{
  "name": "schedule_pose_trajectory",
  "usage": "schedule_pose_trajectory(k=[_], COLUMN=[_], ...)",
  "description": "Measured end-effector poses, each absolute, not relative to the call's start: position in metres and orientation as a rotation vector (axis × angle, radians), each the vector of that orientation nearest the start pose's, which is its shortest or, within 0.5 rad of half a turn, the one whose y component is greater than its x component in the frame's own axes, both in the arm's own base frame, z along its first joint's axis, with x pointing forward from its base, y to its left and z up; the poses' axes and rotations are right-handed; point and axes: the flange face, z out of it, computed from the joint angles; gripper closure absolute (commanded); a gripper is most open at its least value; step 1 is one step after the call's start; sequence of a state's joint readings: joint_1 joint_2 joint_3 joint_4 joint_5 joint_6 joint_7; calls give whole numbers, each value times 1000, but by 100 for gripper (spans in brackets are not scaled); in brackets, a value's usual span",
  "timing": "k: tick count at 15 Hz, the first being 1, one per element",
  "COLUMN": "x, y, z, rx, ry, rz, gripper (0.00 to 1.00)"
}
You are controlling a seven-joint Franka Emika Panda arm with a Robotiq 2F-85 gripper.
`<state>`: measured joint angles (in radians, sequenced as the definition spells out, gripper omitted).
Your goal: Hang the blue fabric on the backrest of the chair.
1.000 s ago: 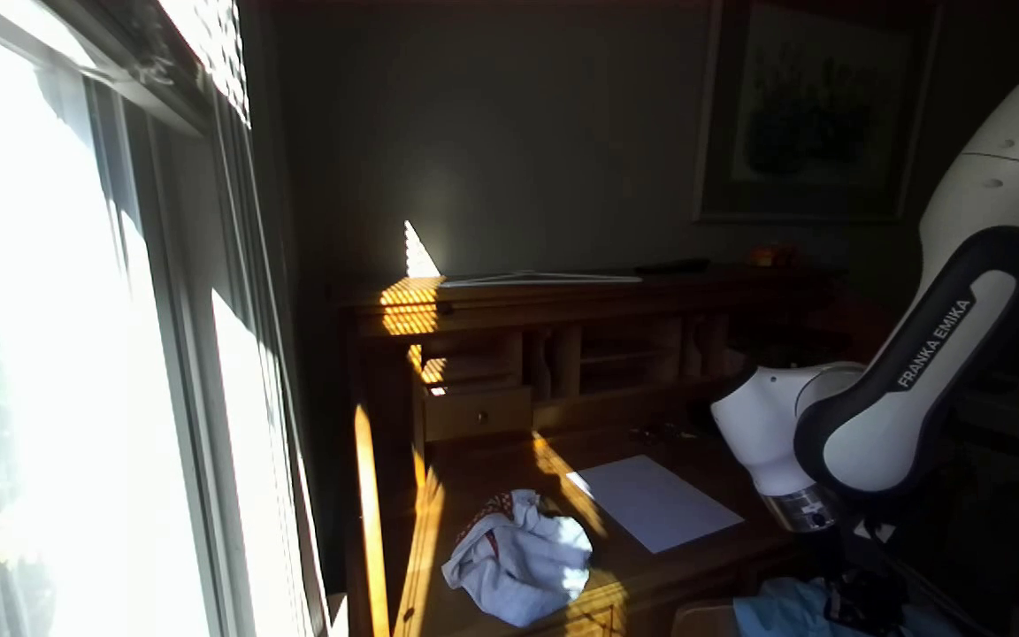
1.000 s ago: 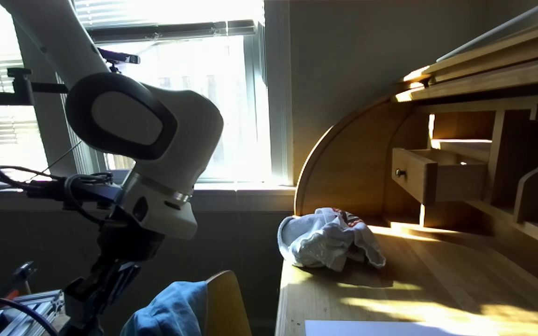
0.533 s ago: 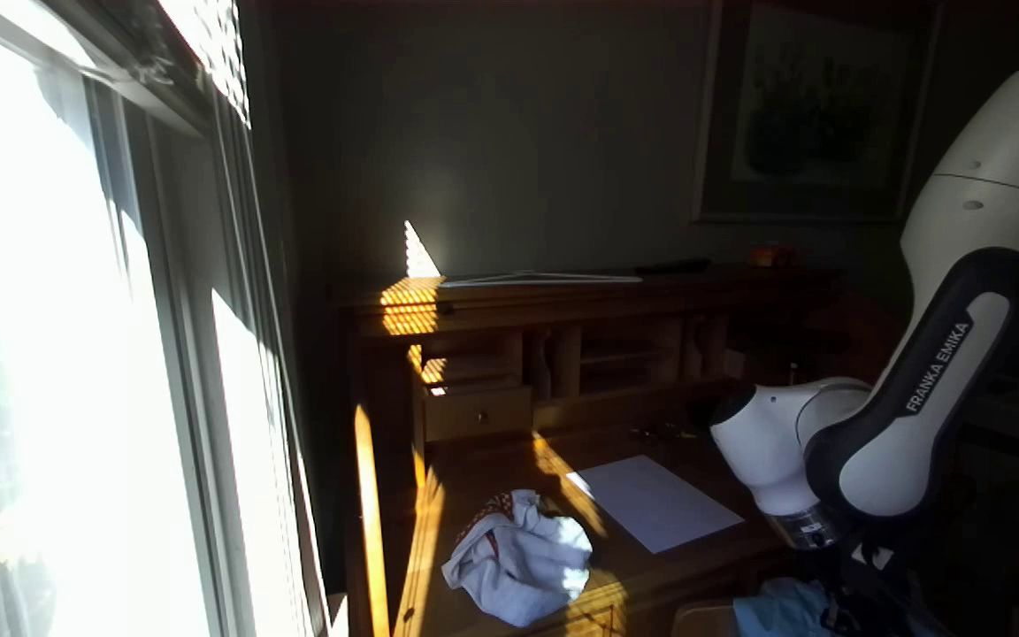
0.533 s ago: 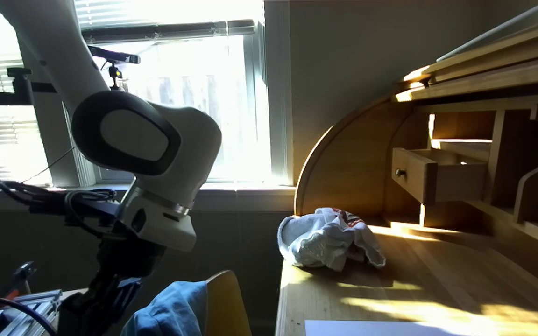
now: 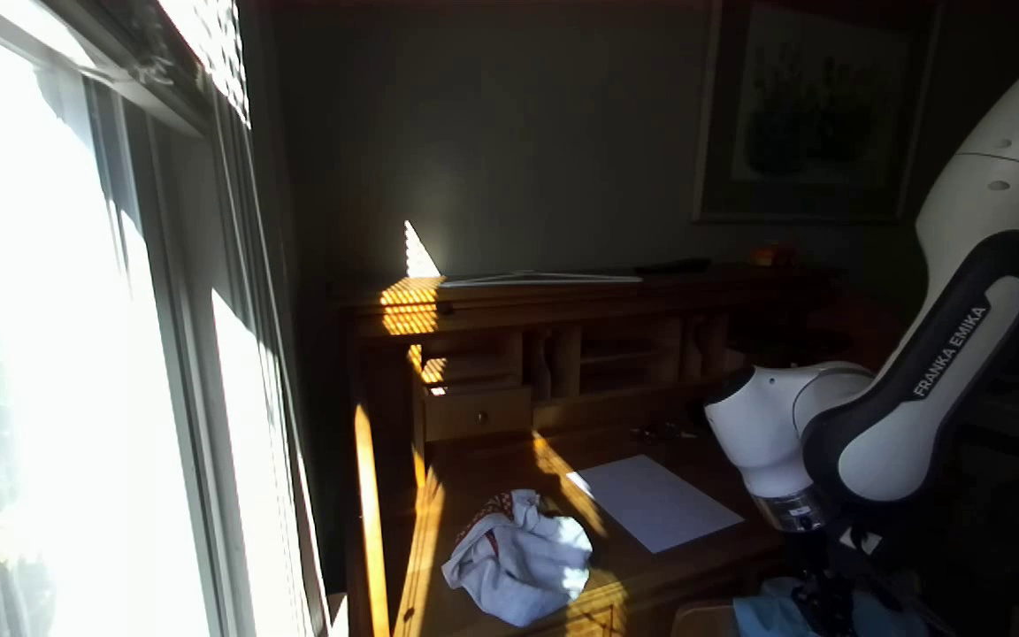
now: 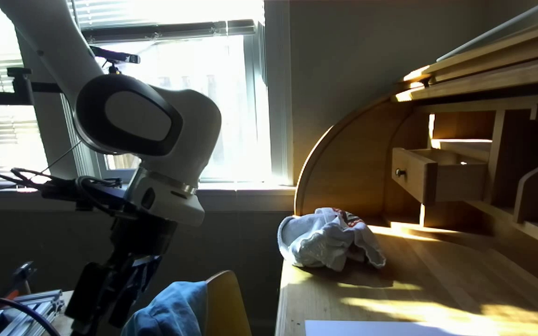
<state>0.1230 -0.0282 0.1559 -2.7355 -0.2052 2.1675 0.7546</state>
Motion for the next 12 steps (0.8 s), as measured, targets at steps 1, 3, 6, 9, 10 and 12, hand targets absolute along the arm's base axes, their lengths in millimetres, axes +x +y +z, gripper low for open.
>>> schedule_pose_trajectory(k=[1, 3, 6, 9, 10, 12], x=[323, 327, 331, 334, 334, 335], y=[85, 88, 93, 95, 95, 96], z=[207, 221, 243, 265, 273, 287], rx=[-3407, -3391, -3345, -3291, -3277, -3255], ry=[547, 569, 618, 674, 689, 711], rz=[677, 613, 535, 469, 447, 404], gripper=[0, 0, 0, 0, 0, 0])
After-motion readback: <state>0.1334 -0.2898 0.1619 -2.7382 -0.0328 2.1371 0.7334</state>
